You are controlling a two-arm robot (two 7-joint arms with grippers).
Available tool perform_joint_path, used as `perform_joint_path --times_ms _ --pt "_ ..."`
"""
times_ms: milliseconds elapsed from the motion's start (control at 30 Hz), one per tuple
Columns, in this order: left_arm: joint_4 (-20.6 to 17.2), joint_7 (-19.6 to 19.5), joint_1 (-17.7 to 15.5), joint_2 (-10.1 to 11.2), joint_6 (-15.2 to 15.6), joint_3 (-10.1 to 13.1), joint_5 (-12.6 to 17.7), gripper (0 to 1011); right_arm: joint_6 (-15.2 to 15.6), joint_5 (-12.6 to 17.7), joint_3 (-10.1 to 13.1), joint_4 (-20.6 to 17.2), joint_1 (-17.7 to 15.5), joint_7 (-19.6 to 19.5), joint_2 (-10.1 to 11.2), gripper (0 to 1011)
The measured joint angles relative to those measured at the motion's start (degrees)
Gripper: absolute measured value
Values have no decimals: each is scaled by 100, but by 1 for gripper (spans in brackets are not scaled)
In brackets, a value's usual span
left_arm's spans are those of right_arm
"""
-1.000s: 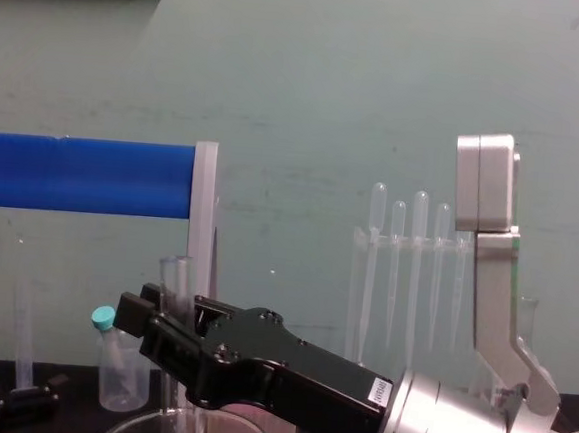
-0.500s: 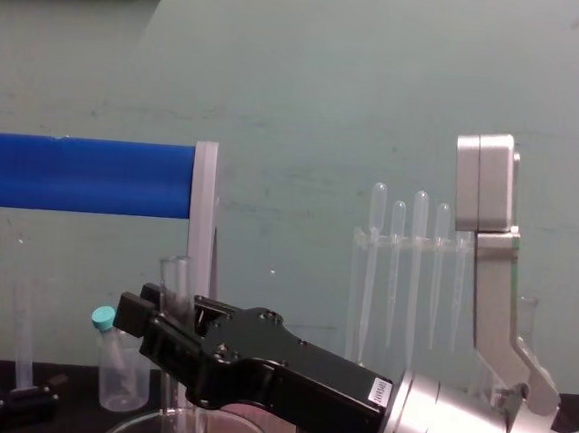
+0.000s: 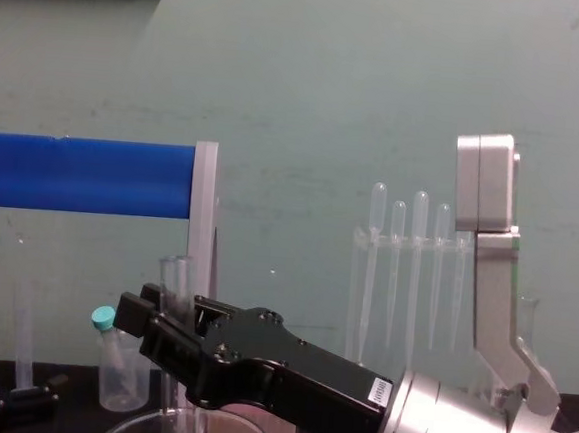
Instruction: Hold the test tube with one hand and immerse one end into the beaker, then return it to the test tube rack.
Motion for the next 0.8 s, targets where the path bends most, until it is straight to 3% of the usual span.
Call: perform_joint_path --times_ms 800 --pt "0 0 0 0 0 0 0 1000 -20 0 0 0 4 9 0 222"
